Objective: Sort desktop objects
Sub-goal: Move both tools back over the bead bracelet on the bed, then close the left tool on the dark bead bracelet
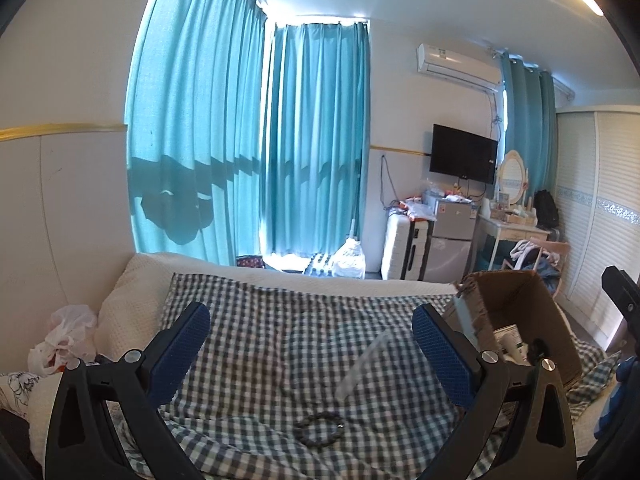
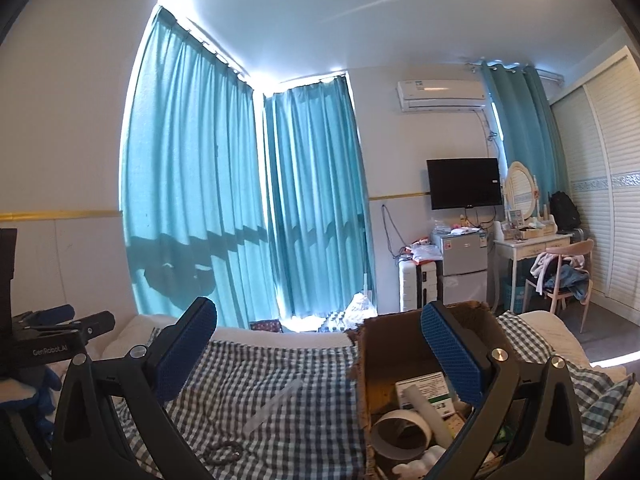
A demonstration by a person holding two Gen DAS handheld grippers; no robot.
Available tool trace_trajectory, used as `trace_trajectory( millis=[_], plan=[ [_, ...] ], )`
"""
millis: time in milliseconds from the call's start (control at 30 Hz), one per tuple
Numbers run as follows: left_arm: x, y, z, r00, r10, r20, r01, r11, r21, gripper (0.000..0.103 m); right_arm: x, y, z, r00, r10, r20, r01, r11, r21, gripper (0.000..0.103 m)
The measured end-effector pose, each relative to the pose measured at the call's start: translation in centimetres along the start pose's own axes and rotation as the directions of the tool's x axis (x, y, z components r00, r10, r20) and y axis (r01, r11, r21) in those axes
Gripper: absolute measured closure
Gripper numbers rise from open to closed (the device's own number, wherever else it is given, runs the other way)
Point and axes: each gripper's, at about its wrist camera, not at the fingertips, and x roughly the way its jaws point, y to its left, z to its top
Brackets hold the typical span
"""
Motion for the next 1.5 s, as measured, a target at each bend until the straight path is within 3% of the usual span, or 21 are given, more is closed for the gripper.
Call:
trace_trajectory(
  millis=[233,533,700,833,1067,1200,1333,1433,1500],
  plan=[
    [2.4,1.7,-1.7,0.999,-0.014,-0.045,0.013,1.0,-0.015,0.0,2.8,2.0,-1.9,0.998,0.016,-0.059,-0.018,0.999,-0.031,0.0],
    [8.4,2.2,-5.3,0.99,-0.017,-0.138,0.017,1.0,0.002,0.0,7.4,3.8,-4.5,0.988,0.049,-0.146,-0.058,0.997,-0.056,0.0],
    [12.1,1.5,-7.9,0.971,-0.046,-0.235,0.05,0.999,0.01,0.0,10.7,4.6,-6.5,0.978,0.071,-0.194,-0.083,0.995,-0.053,0.0],
    [15.1,1.1,-10.4,0.944,-0.066,-0.323,0.077,0.997,0.022,0.0,13.9,5.2,-8.3,0.966,0.087,-0.245,-0.101,0.994,-0.048,0.0],
    [20.0,1.2,-14.5,0.879,-0.117,-0.462,0.099,0.993,-0.062,0.0,19.8,5.4,-11.6,0.934,0.083,-0.348,-0.105,0.993,-0.044,0.001],
    [22.0,1.2,-16.4,0.841,-0.145,-0.521,0.116,0.989,-0.087,0.0,23.2,4.8,-13.8,0.902,0.103,-0.418,-0.116,0.993,-0.006,0.004],
    [23.9,0.5,-18.6,0.773,-0.137,-0.619,0.119,0.99,-0.071,0.0,26.1,4.4,-16.2,0.866,0.105,-0.489,-0.107,0.994,0.024,0.007],
    [25.5,0.1,-20.7,0.696,-0.117,-0.709,0.112,0.992,-0.054,0.0,27.6,4.3,-17.8,0.836,0.121,-0.536,-0.116,0.992,0.043,0.007],
    [25.9,0.2,-21.4,0.675,-0.116,-0.728,0.101,0.993,-0.064,0.0,28.3,4.3,-18.8,0.824,0.115,-0.554,-0.111,0.993,0.042,0.007]
  ],
)
